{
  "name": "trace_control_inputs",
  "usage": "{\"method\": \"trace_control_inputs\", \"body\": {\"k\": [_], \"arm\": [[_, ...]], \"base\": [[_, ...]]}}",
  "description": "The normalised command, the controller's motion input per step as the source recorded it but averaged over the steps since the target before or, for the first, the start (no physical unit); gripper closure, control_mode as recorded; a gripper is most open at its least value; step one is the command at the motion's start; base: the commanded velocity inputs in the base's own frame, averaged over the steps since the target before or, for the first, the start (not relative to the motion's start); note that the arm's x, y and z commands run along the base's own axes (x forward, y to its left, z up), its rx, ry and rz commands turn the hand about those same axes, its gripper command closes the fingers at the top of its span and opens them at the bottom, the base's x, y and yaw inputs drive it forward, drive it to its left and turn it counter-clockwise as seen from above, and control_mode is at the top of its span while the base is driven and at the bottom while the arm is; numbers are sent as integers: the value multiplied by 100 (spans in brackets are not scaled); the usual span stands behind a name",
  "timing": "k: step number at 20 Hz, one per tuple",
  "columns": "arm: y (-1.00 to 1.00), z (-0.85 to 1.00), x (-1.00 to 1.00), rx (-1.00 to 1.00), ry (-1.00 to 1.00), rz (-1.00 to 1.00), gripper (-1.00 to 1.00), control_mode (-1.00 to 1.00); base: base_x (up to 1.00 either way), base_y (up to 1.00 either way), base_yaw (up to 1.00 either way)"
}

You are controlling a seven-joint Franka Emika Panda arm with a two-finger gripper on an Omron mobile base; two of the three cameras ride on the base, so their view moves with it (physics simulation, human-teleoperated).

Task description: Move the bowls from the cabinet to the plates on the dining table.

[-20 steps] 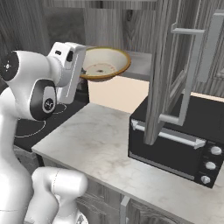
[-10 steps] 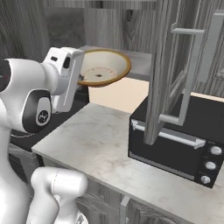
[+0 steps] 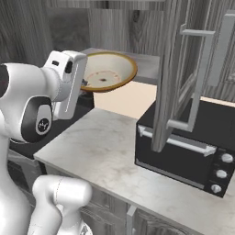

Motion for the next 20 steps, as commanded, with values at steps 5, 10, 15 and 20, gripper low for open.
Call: {"method": "trace_control_inputs", "body": {"k": [5, 10, 15, 20], "arm": [[0, 0, 0, 0, 0, 0, 100, 100], [0, 0, 0, 0, 0, 0, 100, 100], [0, 0, 0, 0, 0, 0, 100, 100], [0, 0, 0, 0, 0, 0, 100, 100]], "base": [[5, 39, 0], [12, 43, 0], [27, 12, 0], [5, 6, 0]]}}
